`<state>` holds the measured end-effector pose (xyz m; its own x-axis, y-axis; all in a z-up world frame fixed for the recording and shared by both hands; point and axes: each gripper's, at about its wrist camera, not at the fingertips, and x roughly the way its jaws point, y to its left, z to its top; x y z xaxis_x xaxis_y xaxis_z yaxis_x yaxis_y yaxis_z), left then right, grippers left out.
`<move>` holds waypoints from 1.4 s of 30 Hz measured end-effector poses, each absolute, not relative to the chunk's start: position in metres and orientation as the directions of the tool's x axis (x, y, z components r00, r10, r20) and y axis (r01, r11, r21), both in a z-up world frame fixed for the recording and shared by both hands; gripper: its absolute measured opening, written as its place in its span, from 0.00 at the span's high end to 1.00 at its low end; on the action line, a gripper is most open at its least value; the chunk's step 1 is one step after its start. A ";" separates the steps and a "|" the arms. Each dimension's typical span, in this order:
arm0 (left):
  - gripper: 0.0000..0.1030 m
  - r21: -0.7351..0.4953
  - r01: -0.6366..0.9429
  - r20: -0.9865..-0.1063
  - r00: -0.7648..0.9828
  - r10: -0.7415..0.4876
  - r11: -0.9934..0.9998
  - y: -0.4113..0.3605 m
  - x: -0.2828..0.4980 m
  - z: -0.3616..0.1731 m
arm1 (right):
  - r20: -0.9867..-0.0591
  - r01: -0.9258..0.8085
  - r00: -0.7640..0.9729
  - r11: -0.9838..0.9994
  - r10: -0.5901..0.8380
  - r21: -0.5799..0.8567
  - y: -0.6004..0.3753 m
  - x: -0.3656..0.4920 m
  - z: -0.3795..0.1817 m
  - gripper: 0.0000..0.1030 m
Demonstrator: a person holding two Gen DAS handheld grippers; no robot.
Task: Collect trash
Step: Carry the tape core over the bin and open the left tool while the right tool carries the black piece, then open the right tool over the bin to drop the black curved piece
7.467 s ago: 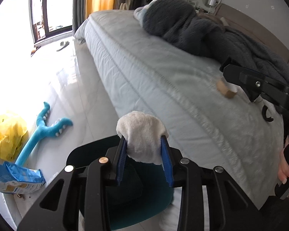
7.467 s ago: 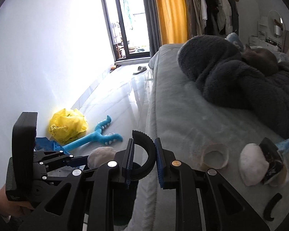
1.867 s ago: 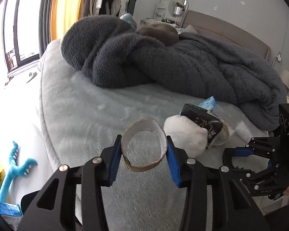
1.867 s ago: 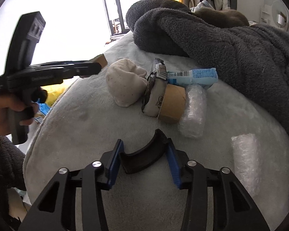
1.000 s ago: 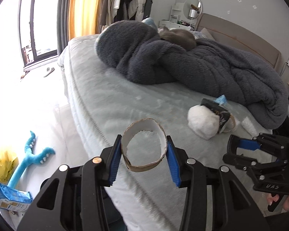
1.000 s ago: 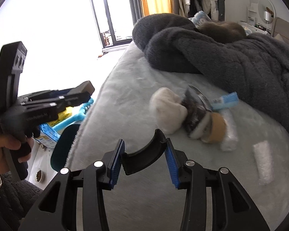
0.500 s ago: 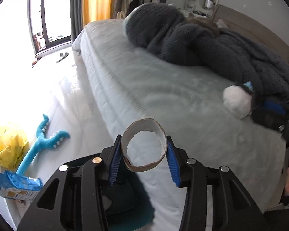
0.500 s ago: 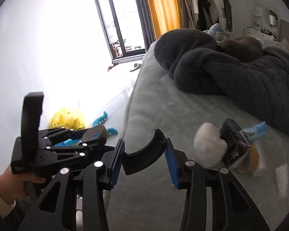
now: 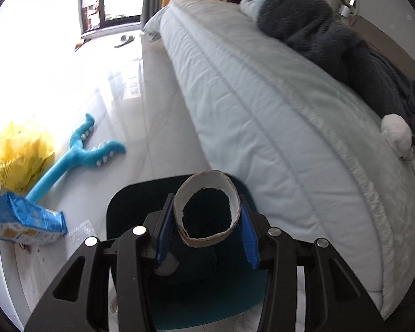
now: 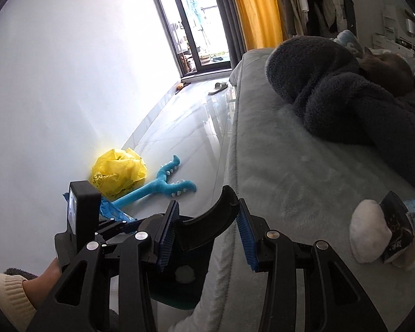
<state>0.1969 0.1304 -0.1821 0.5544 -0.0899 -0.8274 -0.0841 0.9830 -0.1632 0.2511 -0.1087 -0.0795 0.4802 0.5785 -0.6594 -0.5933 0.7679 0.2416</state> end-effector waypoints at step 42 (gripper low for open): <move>0.26 -0.351 -0.232 -0.912 0.306 -0.275 0.907 0.220 0.166 -0.259 | -0.861 -0.633 0.235 0.744 0.450 0.216 0.038 0.262 -0.212 0.58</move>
<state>0.1657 0.2200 -0.2587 0.3057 -0.2747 -0.9117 -0.2317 0.9073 -0.3510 0.2620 0.0385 -0.2121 0.2353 0.4504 -0.8613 -0.6328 0.7436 0.2159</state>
